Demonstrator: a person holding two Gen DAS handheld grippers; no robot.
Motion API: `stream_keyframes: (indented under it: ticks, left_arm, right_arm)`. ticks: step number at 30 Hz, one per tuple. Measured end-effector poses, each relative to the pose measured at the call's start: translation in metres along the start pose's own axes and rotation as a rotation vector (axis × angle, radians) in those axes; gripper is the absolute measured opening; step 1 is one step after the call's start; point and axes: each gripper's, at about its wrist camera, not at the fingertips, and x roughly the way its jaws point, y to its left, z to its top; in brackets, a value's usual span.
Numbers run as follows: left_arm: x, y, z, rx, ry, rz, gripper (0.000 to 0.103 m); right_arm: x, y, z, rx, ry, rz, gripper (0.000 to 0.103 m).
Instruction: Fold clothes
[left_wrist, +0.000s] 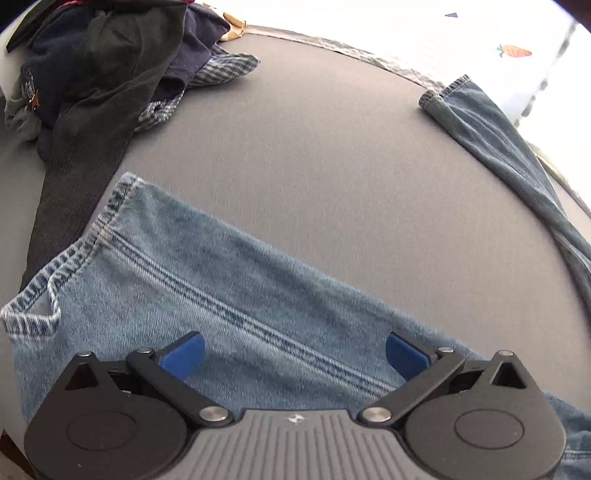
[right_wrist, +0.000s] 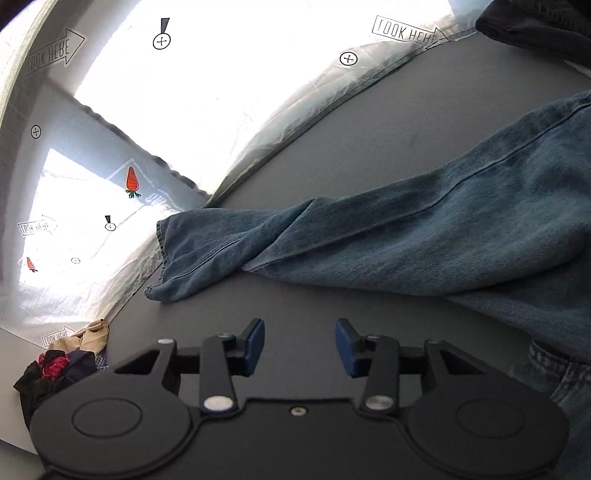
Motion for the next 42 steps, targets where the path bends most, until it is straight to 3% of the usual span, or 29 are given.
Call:
stream_keyframes:
  ticks: [6, 10, 16, 22, 25, 27, 36, 42]
  left_arm:
    - [0.036, 0.003, 0.067, -0.056, -0.019, -0.071, 0.103]
    - [0.065, -0.002, 0.101, -0.068, 0.003, -0.117, 0.103]
    - [0.097, -0.019, 0.133, -0.075, -0.002, -0.129, 0.103]
    - [0.099, -0.026, 0.132, -0.036, -0.043, -0.121, 0.103]
    - [0.097, -0.028, 0.129, -0.002, -0.054, -0.120, 0.103]
    - [0.095, -0.026, 0.128, 0.000, -0.049, -0.119, 0.103]
    - [0.057, -0.002, 0.108, -0.054, -0.085, -0.125, 0.103]
    - [0.025, 0.017, 0.075, -0.082, -0.091, -0.125, 0.103]
  right_arm:
    - [0.066, 0.004, 0.017, 0.322, 0.058, 0.056, 0.036]
    - [0.105, 0.013, 0.028, 0.446, 0.058, 0.106, 0.036]
    - [0.160, 0.038, 0.037, 0.502, 0.104, 0.106, 0.036]
    - [0.196, 0.060, 0.043, 0.510, 0.117, 0.079, 0.037]
    - [0.191, 0.065, 0.042, 0.511, 0.106, 0.078, 0.030]
    - [0.178, 0.071, 0.038, 0.505, 0.106, 0.100, 0.004]
    - [0.122, 0.095, 0.016, 0.473, 0.108, 0.199, 0.002]
    - [0.074, 0.099, -0.027, 0.527, 0.197, 0.296, 0.002]
